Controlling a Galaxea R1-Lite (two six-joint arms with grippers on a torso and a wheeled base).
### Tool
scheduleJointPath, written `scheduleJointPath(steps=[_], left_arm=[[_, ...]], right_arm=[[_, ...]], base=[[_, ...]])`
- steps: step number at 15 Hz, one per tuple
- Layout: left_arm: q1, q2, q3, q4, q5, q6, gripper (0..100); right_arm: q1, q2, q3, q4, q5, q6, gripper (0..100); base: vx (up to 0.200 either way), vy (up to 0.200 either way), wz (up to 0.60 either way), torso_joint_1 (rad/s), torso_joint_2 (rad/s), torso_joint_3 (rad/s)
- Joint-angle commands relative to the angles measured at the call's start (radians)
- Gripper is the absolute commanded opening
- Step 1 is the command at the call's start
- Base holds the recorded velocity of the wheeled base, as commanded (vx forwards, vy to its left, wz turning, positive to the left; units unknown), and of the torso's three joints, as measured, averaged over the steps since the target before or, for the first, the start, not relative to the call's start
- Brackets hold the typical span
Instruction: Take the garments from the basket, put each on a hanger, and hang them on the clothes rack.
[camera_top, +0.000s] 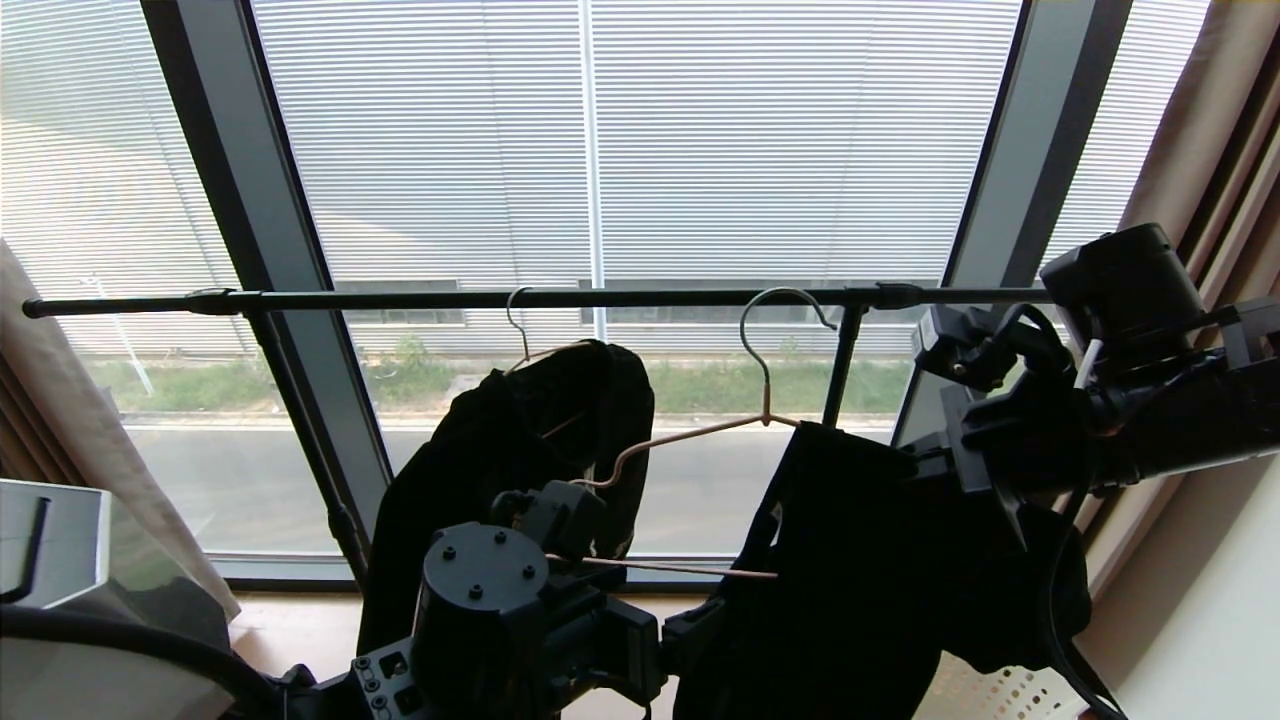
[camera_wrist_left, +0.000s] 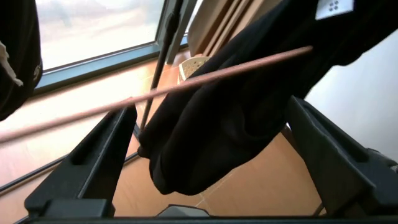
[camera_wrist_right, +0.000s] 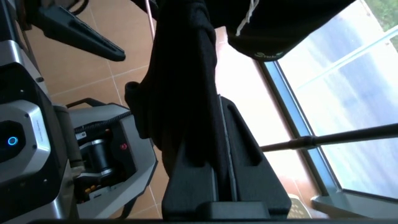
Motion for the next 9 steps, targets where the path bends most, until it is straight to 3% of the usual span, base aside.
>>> scheduleJointPath(steps=[1,9], left_arm=[[-0.006,0.021,-0.017,-0.001,0.012,0.0,100],[-0.052,0.106,-0.062,-0.003,0.081,0.006,100]], right_arm=[[0.001,-0.005,0.006,-0.002,0.006,0.0,0],[0.003,-0.012,0.014,-0.009,0.014,0.0,0]], base=[[0.0,0.0,0.0,0.0,0.0,0.0],[0.0,0.0,0.0,0.0,0.0,0.0]])
